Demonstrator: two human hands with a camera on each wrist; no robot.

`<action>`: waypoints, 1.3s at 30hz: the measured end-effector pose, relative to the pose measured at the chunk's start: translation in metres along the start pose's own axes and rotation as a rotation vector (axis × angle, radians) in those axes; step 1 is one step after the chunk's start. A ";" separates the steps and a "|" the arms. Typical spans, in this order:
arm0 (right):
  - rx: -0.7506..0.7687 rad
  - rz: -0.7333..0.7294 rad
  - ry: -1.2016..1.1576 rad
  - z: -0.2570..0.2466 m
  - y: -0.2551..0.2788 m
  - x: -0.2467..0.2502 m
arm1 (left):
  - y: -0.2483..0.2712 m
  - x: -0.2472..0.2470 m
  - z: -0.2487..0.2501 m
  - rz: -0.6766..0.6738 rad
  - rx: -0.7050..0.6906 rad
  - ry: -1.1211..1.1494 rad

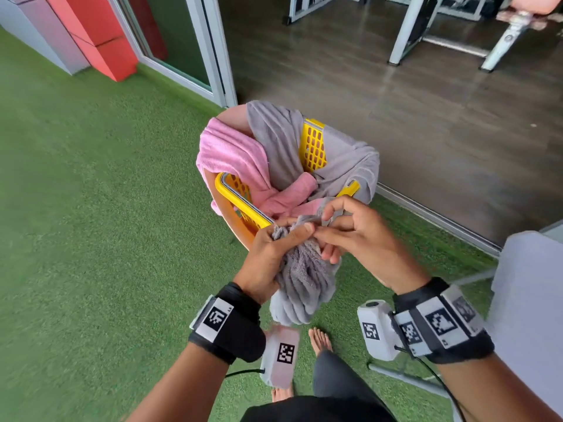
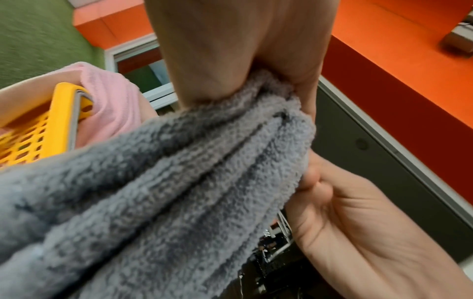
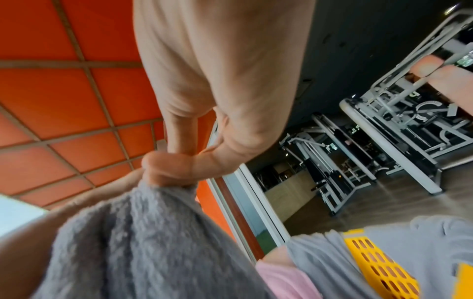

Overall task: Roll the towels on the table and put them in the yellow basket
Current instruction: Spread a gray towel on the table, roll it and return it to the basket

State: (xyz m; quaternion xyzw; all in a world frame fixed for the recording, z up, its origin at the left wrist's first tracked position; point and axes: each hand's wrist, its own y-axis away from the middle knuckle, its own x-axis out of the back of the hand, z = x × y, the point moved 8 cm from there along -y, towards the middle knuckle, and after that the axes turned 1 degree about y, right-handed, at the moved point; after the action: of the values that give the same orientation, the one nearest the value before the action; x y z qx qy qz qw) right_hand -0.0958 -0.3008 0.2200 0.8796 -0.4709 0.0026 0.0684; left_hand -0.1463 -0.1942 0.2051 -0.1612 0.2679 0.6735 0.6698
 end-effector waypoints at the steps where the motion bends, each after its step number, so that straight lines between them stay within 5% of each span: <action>1: -0.027 0.012 0.057 0.014 -0.008 0.005 | -0.003 0.011 -0.005 0.067 0.015 -0.017; 5: -0.187 -0.039 0.242 0.097 -0.046 0.032 | -0.011 0.064 -0.027 0.329 0.075 -0.070; 10: -0.351 0.128 0.543 0.200 -0.109 0.095 | 0.004 0.107 -0.058 0.568 0.134 -0.078; 13: -0.418 0.085 0.680 0.236 -0.143 0.101 | 0.017 0.122 -0.076 0.734 0.149 -0.032; 16: -0.520 0.116 0.615 0.260 -0.161 0.093 | 0.033 0.128 -0.090 0.864 0.154 0.002; 21: -0.442 0.394 0.409 0.274 -0.169 0.077 | 0.064 0.130 -0.102 1.023 0.121 0.073; 28: -0.337 0.463 0.447 0.300 -0.165 0.077 | 0.089 0.131 -0.119 1.147 0.096 0.129; 35: -0.472 0.224 0.516 0.292 -0.144 0.018 | 0.083 0.122 -0.126 1.138 0.084 0.143; 39: -0.446 0.347 0.489 0.291 -0.152 0.011 | 0.080 0.117 -0.124 1.140 0.074 0.152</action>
State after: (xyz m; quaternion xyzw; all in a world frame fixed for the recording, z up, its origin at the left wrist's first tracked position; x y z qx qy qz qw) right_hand 0.0189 -0.2627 -0.0850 0.7237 -0.5716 0.1213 0.3672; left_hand -0.2486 -0.1667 0.0492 -0.0158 0.3832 0.9048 0.1850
